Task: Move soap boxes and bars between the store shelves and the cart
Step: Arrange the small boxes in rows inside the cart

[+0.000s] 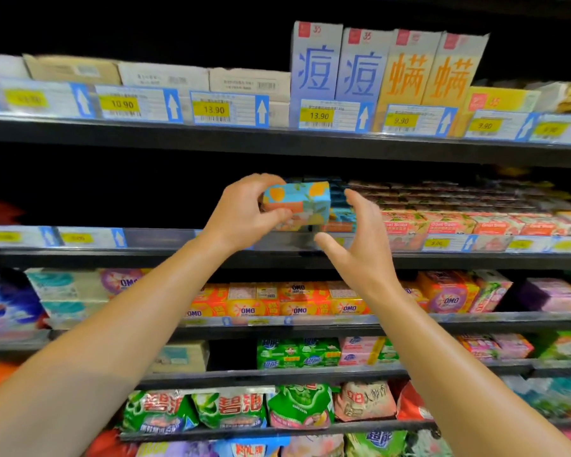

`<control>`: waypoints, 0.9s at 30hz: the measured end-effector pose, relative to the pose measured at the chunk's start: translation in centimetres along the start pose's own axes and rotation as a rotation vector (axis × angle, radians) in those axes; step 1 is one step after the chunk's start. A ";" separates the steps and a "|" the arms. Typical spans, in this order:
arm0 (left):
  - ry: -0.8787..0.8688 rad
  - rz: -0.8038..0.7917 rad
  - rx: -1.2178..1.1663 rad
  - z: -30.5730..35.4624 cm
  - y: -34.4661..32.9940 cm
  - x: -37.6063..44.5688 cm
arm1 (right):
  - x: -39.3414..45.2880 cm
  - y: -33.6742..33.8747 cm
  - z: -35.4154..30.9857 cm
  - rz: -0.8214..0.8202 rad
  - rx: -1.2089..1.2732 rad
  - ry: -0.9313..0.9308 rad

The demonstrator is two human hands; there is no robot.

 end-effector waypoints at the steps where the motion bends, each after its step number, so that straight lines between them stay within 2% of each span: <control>1: 0.049 0.029 0.028 -0.6 0.4 0.5 | -0.1 -0.2 0.5 -0.028 -0.060 -0.009; 4: 0.174 -0.053 0.117 -2.3 0.0 1.8 | -0.7 -0.5 1.5 -0.051 -0.205 -0.028; 6: 0.203 -0.164 0.218 -2.9 -1.1 2.1 | -1.0 -0.8 1.8 -0.063 -0.267 -0.030; 8: 0.211 -0.210 0.266 -3.2 -2.1 2.1 | -1.1 -1.0 1.9 -0.085 -0.311 -0.028; 12: 0.281 -0.163 0.295 -3.3 -2.8 2.0 | -1.2 -1.1 2.2 -0.075 -0.358 -0.005; 19: 0.242 -0.151 0.305 -2.9 -2.9 2.1 | -1.3 -1.6 2.3 -0.079 -0.418 0.000; 22: 0.255 -0.181 0.302 -3.2 -3.0 2.2 | -1.3 -1.6 2.1 -0.068 -0.423 -0.007; 27: 0.388 -0.267 0.365 -4.8 -2.9 2.1 | -1.2 -1.8 2.0 -0.052 -0.422 -0.027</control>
Point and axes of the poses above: each hand's wrist, its own x-axis towards the middle knuckle, its own y-axis out of the back of the hand, z = x × y, the point moved 4 cm from there along x, towards the middle knuckle, and after that the axes turned 4 degrees about -z, right-handed, at the moved point
